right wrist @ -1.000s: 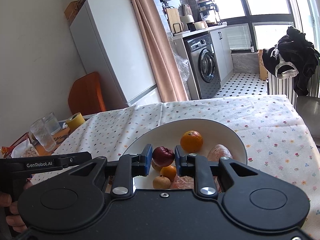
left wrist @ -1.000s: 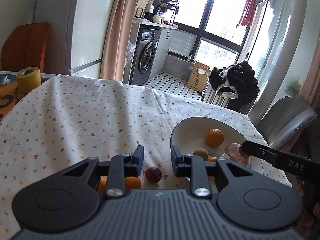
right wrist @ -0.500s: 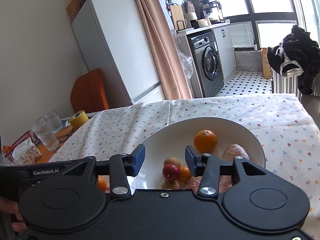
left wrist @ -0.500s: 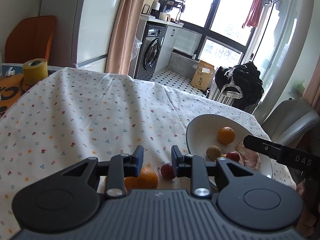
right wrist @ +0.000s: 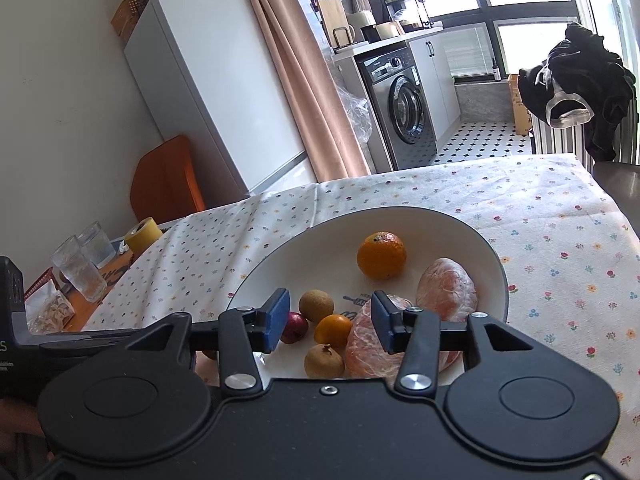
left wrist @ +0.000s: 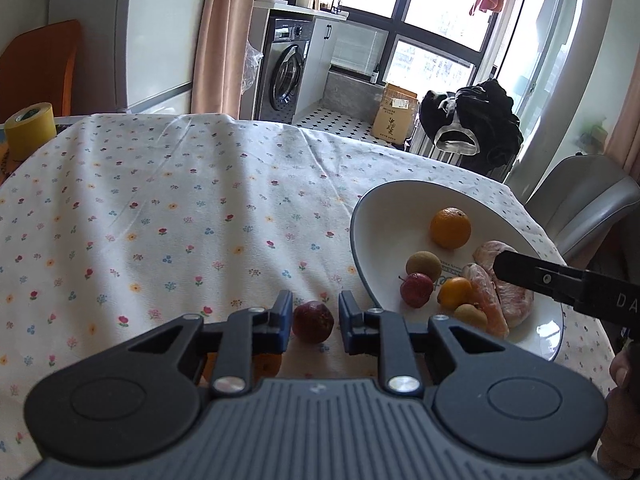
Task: Organize fruits
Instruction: 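Lower the red plum into the bowl and open the left tool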
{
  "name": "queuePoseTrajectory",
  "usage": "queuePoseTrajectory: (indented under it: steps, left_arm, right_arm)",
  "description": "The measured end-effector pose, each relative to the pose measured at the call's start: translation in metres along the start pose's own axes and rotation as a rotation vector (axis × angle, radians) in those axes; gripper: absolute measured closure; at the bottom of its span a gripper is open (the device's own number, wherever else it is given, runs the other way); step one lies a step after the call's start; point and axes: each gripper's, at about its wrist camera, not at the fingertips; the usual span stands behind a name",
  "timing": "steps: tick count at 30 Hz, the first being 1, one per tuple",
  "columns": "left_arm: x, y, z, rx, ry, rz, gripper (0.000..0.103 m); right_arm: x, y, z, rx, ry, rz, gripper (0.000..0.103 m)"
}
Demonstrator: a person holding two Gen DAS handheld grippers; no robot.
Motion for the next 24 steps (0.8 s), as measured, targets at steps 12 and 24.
queuePoseTrajectory:
  steps: [12,24]
  left_arm:
    - [0.022,0.000,-0.016,-0.035,0.087,-0.124,0.081]
    - [0.019,0.007,0.013,0.045,0.061,-0.057,0.082]
  right_arm:
    - [0.002,0.000,0.007,0.013,-0.001,0.010,0.055]
    - [0.001,0.000,0.017,0.047,0.005,0.016,0.054]
Point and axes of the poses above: each gripper's, at about its wrist camera, not at the fingertips, and z roughly against the way its jaws point, x to its right, y to its top, and after that the axes turned 14 degrees about -x, right-handed
